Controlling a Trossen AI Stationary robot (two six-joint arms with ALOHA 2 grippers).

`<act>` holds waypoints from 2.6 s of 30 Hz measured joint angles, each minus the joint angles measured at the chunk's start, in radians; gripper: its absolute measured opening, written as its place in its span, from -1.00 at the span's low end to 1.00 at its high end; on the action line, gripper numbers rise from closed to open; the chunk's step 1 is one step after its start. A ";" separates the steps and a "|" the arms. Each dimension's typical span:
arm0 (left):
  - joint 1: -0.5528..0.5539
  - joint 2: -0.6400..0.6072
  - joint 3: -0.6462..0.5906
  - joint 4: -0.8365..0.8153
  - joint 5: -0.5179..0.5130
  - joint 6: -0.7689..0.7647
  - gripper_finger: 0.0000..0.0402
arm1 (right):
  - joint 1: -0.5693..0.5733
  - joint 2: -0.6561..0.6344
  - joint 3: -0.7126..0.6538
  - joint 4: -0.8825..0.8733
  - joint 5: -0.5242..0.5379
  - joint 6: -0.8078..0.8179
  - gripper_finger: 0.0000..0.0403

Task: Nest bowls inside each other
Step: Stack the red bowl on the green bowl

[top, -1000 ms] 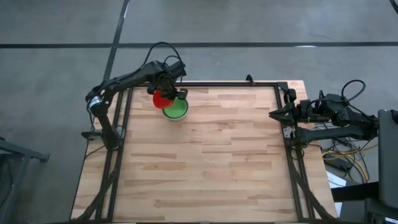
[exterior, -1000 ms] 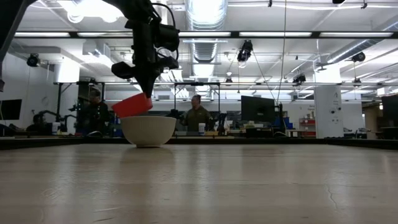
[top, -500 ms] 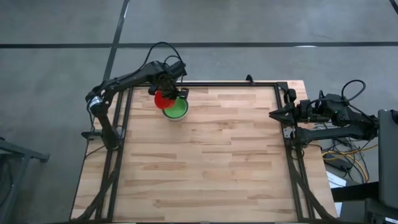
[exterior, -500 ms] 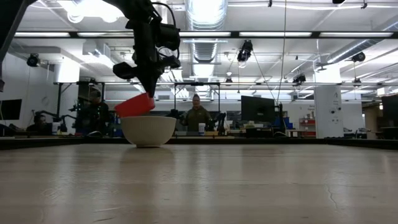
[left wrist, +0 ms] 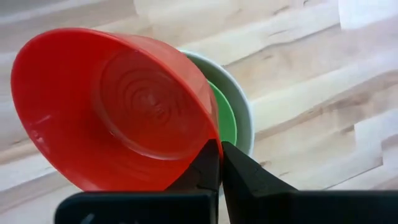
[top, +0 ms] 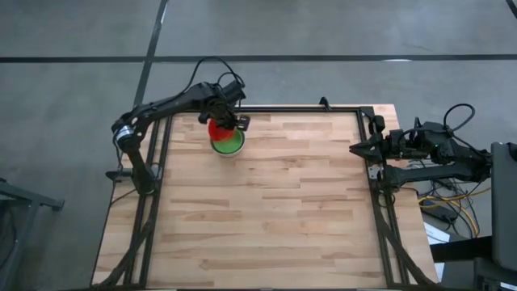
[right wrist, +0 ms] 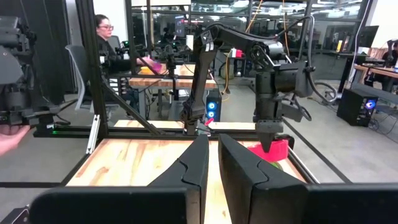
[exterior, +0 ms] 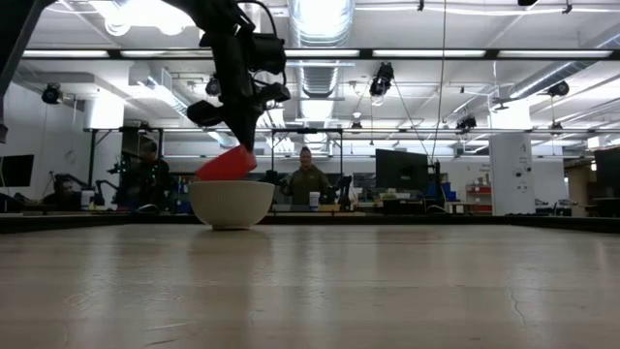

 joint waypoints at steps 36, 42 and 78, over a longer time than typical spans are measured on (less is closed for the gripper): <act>-0.040 -0.001 -0.125 0.119 0.122 -0.029 -0.95 | 0.000 0.000 0.000 0.000 0.000 0.000 -0.83; -0.040 -0.001 -0.125 0.108 0.115 -0.028 -0.95 | 0.000 0.000 0.000 0.000 0.000 0.000 -0.83; -0.039 -0.001 -0.115 0.087 0.076 0.014 -0.94 | 0.000 0.000 0.000 0.000 0.000 0.000 -0.83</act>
